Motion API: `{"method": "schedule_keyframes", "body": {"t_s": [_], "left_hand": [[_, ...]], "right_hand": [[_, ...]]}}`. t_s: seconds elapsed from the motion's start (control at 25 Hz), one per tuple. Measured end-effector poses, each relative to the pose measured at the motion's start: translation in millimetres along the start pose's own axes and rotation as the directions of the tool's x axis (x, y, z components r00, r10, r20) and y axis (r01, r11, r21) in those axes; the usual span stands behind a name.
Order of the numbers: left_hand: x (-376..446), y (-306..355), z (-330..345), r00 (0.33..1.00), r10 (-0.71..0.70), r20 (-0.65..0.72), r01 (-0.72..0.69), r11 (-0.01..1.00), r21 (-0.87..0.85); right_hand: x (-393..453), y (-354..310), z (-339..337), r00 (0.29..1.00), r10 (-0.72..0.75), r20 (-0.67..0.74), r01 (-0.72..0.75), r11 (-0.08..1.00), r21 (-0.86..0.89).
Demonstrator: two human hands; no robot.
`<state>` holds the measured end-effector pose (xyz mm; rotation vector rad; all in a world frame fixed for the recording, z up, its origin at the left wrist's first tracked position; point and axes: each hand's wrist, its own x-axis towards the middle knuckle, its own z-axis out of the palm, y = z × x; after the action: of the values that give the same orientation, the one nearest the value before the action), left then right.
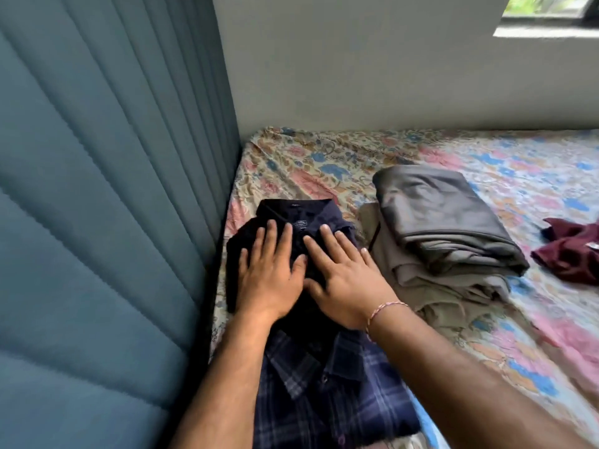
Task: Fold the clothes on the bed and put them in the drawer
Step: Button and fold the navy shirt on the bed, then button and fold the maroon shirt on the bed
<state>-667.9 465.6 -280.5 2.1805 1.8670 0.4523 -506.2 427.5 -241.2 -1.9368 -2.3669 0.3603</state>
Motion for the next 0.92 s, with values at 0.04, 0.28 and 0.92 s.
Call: {"method": "schedule_keyframes", "body": {"t_s": [0.04, 0.28, 0.92], "left_hand": [[-2.3, 0.1, 0.7, 1.000, -0.026, -0.010, 0.025, 1.000, -0.001], [-37.4, 131.4, -15.9, 0.917, 0.228, -0.327, -0.319, 0.912, -0.259], [-165.1, 534.3, 156.2, 0.769, 0.010, 0.640, 0.631, -0.180, -0.755]], "right_hand": [[-7.6, 5.0, -2.7, 0.999, -0.023, -0.035, 0.023, 1.000, 0.001], [-109.2, 87.9, -49.6, 0.854, 0.168, -0.493, -0.150, 0.986, 0.076], [-356.5, 405.6, -37.5, 0.222, 0.975, 0.000, -0.319, 0.073, 0.945]]}}
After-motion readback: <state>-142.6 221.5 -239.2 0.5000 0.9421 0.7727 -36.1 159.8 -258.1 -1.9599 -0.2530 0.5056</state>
